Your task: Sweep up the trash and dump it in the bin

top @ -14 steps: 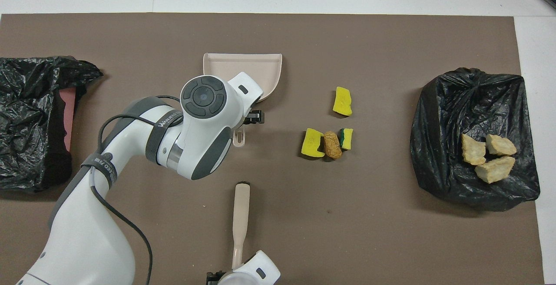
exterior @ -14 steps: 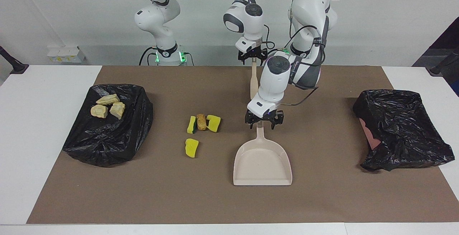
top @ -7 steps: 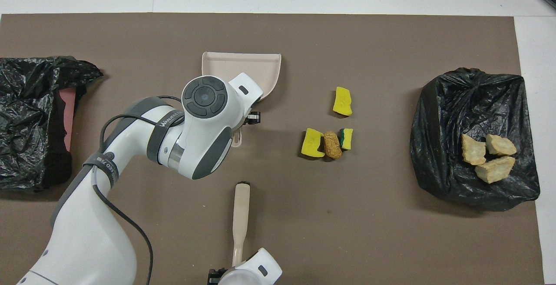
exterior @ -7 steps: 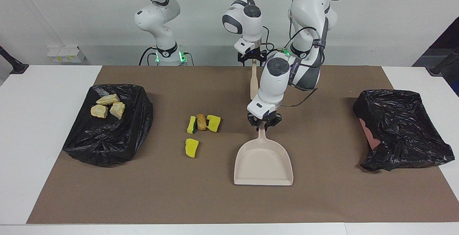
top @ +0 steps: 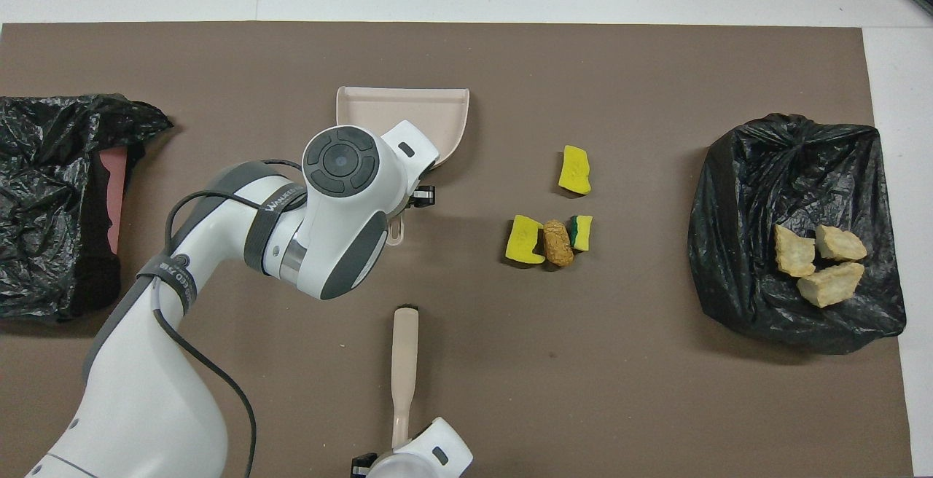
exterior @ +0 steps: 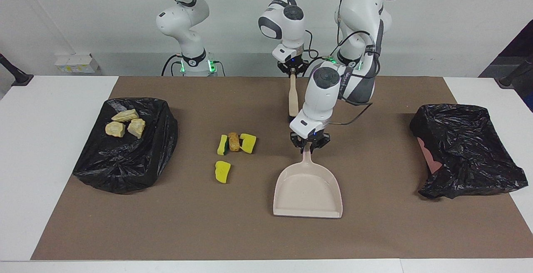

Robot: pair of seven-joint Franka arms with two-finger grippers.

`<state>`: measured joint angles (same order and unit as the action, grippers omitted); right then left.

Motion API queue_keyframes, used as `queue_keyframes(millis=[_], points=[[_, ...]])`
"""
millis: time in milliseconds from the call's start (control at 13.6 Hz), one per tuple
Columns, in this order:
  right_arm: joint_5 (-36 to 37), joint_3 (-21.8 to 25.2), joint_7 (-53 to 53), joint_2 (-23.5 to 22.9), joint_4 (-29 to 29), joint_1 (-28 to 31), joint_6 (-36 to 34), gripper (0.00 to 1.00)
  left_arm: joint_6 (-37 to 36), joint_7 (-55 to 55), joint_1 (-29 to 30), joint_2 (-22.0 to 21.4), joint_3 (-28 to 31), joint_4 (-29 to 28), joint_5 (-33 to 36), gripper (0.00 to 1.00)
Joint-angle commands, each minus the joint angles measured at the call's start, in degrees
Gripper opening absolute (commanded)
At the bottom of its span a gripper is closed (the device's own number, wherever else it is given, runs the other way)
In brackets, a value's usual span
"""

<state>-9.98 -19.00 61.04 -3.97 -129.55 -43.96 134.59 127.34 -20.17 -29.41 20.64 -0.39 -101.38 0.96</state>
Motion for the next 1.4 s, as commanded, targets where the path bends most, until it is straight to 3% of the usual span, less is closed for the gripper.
queue_keyframes(millis=[0,147,294,735,956,1324], points=[[-0.9,0.0,-2.2,0.6,0.9,0.7,-2.7,0.00,-5.7,11.0,1.7,-4.5,0.2,-0.8,1.1,0.00],[-0.2,0.2,-4.8,0.8,1.0,0.7,-3.3,0.00,-8.2,22.4,3.8,-5.7,0.3,-0.8,1.1,0.00],[-0.2,0.2,-6.0,1.9,1.4,2.5,-6.1,0.00,-11.0,40.7,6.9,-6.2,0.2,-0.6,1.0,0.00],[0.0,0.4,-14.2,11.7,1.3,8.8,-22.1,0.00,-12.8,71.6,11.8,-6.4,0.3,-1.6,1.0,0.00],[3.4,0.4,-19.2,14.7,1.4,16.1,-28.3,0.00,-10.5,80.5,12.1,-8.7,0.3,-6.2,1.1,0.00],[14.4,0.3,-24.8,13.0,0.6,29.5,-31.6,0.00,-5.0,82.8,11.1,-12.3,0.3,-13.8,3.2,0.00]])
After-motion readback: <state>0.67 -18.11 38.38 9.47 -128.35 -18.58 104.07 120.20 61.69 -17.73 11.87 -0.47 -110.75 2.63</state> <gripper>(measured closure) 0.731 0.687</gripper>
